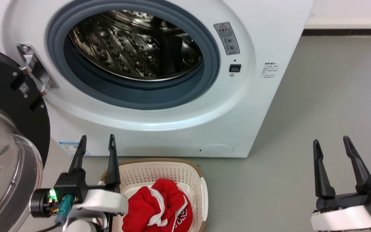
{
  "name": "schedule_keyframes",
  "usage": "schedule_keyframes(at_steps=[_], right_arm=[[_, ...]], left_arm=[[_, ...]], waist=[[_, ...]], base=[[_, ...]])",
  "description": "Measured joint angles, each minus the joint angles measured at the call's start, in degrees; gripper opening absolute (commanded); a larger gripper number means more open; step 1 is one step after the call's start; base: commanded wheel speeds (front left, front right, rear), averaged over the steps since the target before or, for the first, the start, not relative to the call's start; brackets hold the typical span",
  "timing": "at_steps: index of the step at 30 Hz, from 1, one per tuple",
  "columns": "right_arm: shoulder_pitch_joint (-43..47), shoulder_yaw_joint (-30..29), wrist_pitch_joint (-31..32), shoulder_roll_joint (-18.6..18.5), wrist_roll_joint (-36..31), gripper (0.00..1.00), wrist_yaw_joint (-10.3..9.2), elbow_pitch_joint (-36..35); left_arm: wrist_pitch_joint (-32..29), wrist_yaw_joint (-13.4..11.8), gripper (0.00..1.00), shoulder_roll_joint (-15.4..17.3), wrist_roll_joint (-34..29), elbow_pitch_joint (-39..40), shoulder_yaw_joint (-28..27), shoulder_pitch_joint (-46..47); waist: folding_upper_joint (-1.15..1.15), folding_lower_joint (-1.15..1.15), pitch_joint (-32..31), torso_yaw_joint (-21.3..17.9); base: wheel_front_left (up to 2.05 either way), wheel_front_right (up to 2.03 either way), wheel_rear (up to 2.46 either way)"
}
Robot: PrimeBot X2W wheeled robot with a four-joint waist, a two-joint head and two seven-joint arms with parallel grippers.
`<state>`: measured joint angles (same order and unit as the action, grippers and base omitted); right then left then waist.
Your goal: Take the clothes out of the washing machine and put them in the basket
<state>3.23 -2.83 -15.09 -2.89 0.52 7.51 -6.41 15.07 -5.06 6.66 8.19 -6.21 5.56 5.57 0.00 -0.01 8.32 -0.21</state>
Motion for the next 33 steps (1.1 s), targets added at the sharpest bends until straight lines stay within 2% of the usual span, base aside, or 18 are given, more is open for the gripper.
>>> schedule_keyframes(at_steps=[14, 31, 32, 33], right_arm=[[4.3, 0.2, 0.0, 0.0, 0.6, 1.0, 0.0, 1.6], [5.0, 0.5, 0.0, 0.0, 0.9, 1.0, 0.0, 2.4], [5.0, 0.4, 0.0, 0.0, 1.0, 0.0, 0.0, 2.4], [5.0, 0.5, 0.0, 0.0, 0.9, 0.0, 0.0, 2.7]], left_arm=[[0.0, 4.4, 1.0, -3.0, -3.0, 1.2, -4.3, -7.3], [0.0, 5.6, 1.0, -3.6, -4.5, -0.1, -5.5, -8.2], [0.0, 5.8, 0.0, -3.7, -4.5, -0.1, -5.5, -8.2], [0.0, 5.8, 0.0, -3.7, -4.5, -0.4, -5.5, -8.3]], waist=[[0.0, 0.0, -7.1, 0.7], [0.0, 0.01, -8.3, 0.7], [0.0, 0.01, -8.3, 0.6], [0.0, 0.01, -8.3, 0.6]], base=[[0.0, 0.0, 0.0], [0.0, 0.0, 0.0], [0.0, 0.0, 0.0], [0.0, 0.0, 0.0]])
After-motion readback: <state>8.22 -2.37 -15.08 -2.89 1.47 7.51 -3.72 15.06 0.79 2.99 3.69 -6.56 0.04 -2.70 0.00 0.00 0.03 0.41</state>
